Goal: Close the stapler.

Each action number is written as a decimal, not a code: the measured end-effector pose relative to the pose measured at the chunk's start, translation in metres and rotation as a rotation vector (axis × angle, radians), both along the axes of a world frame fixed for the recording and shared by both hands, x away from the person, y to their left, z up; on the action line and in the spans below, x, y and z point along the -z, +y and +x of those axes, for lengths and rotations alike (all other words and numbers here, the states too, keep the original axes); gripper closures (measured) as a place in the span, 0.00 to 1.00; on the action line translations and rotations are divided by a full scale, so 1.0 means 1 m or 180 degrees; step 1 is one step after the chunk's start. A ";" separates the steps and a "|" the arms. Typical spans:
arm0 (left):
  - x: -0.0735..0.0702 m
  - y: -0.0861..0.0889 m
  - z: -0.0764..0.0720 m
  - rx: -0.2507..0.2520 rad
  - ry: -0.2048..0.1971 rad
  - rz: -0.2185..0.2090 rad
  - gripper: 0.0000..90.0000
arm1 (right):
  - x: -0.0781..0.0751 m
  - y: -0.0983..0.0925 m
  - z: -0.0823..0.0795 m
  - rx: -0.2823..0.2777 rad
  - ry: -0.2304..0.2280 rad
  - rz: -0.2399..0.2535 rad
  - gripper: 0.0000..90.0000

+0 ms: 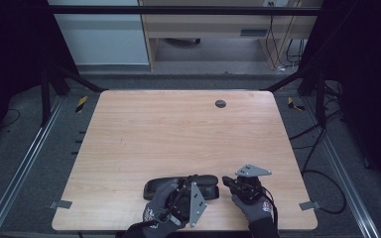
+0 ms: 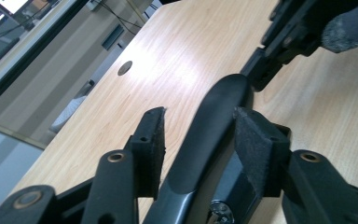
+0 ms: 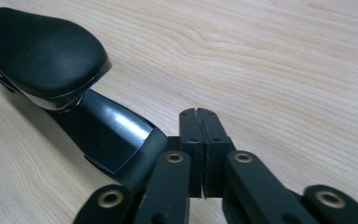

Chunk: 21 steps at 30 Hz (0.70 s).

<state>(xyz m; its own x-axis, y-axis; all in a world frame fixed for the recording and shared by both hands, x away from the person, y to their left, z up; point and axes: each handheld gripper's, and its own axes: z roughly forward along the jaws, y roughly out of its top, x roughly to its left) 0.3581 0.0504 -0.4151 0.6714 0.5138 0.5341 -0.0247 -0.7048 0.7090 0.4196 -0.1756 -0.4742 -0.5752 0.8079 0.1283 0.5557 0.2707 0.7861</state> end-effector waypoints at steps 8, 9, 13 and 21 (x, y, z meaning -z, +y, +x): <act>-0.009 0.014 0.010 -0.0123 0.0138 -0.0226 0.66 | -0.008 -0.007 0.000 0.0039 -0.0074 0.0085 1.00; -0.011 0.018 0.013 -0.0161 0.0171 -0.0280 0.67 | -0.009 -0.007 0.000 0.0037 -0.0074 0.0096 1.00; -0.013 0.025 0.017 -0.0224 0.0203 -0.0356 0.68 | -0.016 -0.009 -0.001 0.0034 -0.0118 0.0128 1.00; -0.018 0.045 0.028 -0.0386 0.0293 -0.0535 0.70 | -0.027 -0.007 -0.002 0.0030 -0.0165 0.0221 1.00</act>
